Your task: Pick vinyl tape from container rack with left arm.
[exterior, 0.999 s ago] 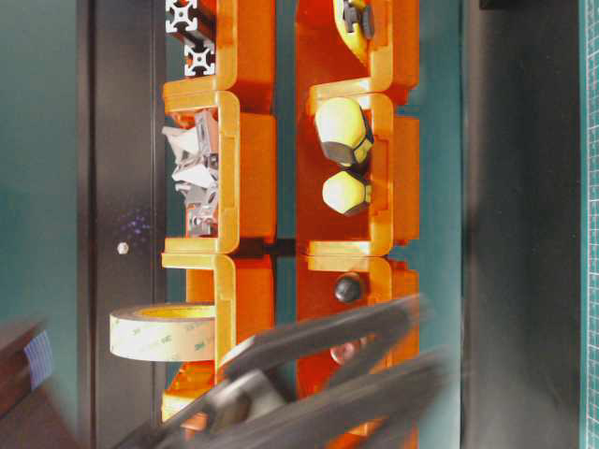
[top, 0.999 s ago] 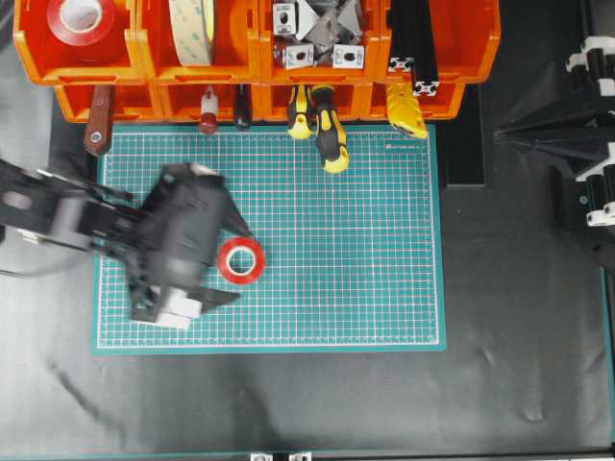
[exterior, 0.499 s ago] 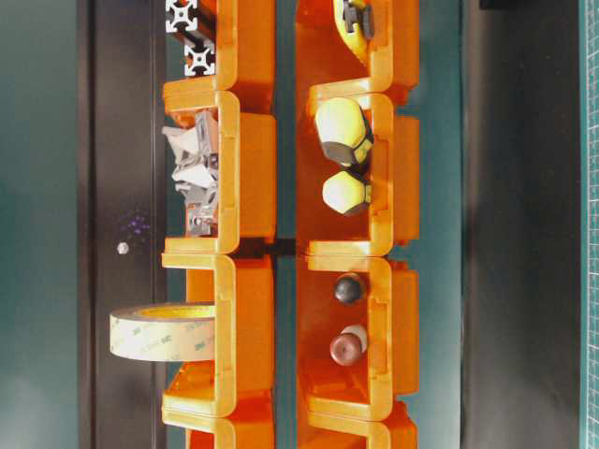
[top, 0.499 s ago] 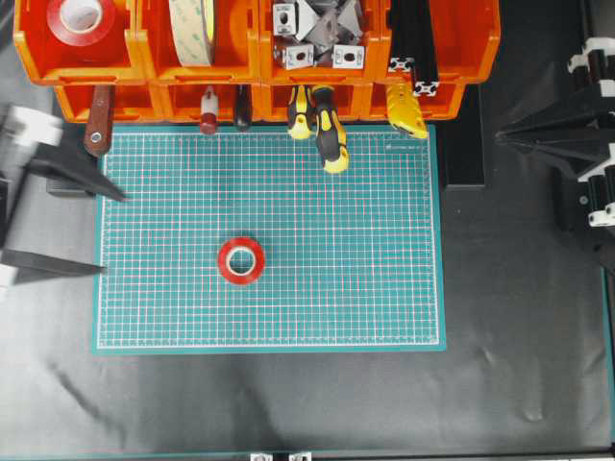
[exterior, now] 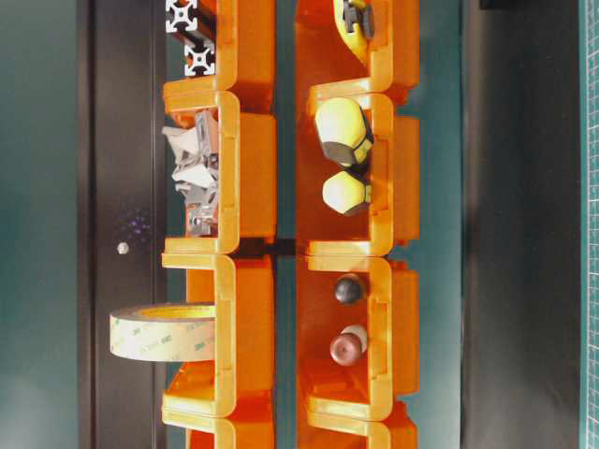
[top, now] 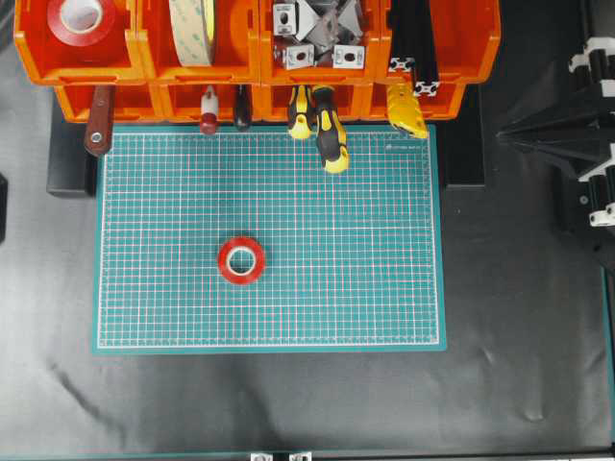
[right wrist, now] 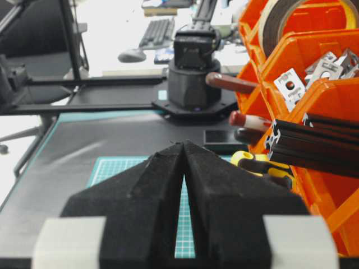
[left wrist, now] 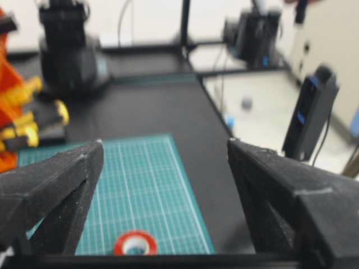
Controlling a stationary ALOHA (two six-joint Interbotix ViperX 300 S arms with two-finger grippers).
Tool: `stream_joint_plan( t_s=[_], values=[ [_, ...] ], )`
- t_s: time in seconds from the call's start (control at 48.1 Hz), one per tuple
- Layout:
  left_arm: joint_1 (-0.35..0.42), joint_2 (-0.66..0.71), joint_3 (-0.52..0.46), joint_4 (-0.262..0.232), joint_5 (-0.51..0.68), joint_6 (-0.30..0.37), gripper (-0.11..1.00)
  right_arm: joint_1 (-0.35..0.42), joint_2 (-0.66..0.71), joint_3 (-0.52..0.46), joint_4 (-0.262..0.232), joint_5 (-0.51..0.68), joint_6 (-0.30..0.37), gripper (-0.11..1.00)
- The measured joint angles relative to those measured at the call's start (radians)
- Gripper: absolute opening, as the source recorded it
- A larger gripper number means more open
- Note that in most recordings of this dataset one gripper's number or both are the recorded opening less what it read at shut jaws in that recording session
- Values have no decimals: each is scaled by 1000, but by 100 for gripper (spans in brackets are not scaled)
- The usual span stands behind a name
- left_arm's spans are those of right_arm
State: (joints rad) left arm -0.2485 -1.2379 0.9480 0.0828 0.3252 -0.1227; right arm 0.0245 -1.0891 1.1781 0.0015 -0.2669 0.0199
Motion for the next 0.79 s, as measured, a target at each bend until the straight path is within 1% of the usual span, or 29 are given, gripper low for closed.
stream_joint_plan(
  t_s=[0.166, 0.374, 0.562, 0.686, 0.791],
  values=[
    [9, -51, 58, 0, -67, 0, 86, 3, 0, 0, -2, 0, 2, 0],
    [18, -54, 124, -2, -172, -2, 86, 28, -2, 2, 0, 0, 2, 0],
    [37, -54, 141, 0, -235, -3, 86, 43, -2, 2, 0, -2, 2, 0],
    [58, -54, 143, -2, -255, -6, 86, 44, 0, 2, -2, -3, 2, 0],
    [74, -54, 144, -2, -258, -23, 86, 44, 0, 5, -2, -14, 2, 0]
  ],
)
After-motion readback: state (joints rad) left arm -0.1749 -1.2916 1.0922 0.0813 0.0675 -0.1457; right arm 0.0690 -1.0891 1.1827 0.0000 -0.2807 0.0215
